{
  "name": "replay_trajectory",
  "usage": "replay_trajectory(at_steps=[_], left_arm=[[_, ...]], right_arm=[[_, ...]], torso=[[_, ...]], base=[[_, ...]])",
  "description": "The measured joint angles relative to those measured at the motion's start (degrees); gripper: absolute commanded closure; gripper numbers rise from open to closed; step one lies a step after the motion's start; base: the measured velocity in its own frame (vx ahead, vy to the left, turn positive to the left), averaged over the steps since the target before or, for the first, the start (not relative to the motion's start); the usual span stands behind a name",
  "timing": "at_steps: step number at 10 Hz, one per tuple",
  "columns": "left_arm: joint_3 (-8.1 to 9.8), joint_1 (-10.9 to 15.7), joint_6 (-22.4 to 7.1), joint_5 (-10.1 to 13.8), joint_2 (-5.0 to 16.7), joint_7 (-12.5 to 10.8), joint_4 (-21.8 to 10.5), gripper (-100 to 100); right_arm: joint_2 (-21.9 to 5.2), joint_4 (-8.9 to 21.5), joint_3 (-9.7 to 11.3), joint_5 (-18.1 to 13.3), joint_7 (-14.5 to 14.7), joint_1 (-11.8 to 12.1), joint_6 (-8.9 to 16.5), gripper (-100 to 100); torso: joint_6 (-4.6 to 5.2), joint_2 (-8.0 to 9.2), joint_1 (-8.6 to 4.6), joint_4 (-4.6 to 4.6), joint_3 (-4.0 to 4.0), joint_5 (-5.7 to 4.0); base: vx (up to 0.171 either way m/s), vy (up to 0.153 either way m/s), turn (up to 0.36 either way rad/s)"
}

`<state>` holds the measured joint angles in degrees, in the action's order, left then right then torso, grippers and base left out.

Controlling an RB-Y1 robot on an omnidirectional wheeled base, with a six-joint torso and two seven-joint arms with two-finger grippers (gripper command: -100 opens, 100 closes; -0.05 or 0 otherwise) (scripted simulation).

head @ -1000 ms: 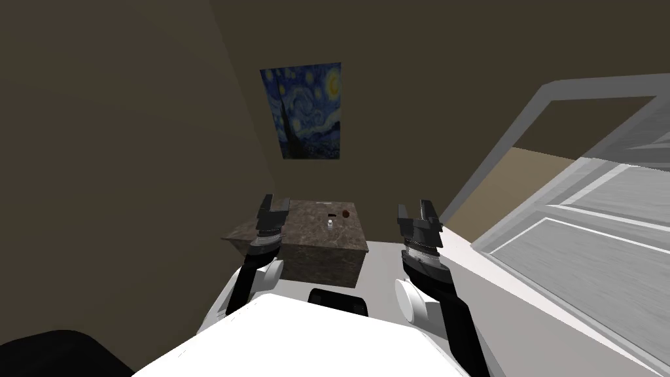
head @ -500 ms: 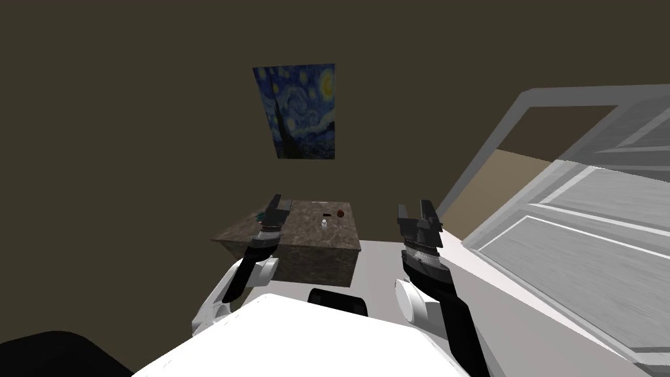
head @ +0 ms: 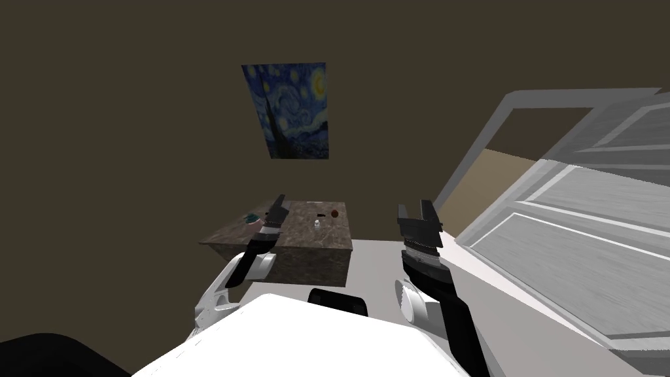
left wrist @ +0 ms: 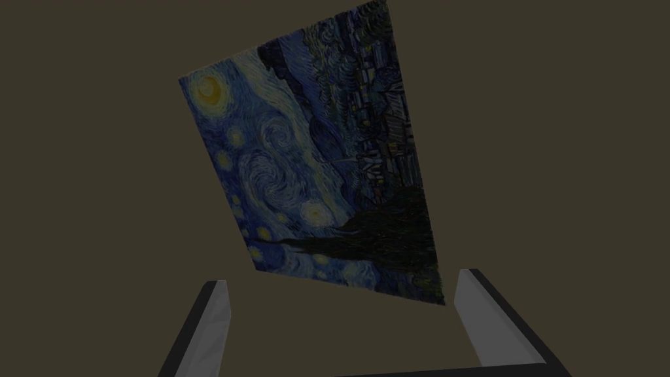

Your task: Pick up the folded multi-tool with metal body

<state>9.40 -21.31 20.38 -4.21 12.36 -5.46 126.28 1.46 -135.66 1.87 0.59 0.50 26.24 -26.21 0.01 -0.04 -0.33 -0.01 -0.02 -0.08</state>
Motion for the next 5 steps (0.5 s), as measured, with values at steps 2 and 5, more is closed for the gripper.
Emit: replay_trajectory(at_steps=[2,5], left_arm=[[1.05,1.10,-2.81,0.54,1.39,0.78,-1.15,-100],[2.61,2.34,-7.23,1.36,3.13,2.00,-2.80,-100]], right_arm=[[0.00,0.00,0.00,0.00,0.00,0.00,0.00,0],[0.00,0.00,0.00,0.00,0.00,0.00,0.00,0]], torso=[[0.00,0.00,-0.03,0.00,0.00,-0.01],[-0.01,0.02,0.00,0.01,0.01,-0.02]], base=[[0.008,-0.097,-0.033],[0.012,-0.102,-0.043]])
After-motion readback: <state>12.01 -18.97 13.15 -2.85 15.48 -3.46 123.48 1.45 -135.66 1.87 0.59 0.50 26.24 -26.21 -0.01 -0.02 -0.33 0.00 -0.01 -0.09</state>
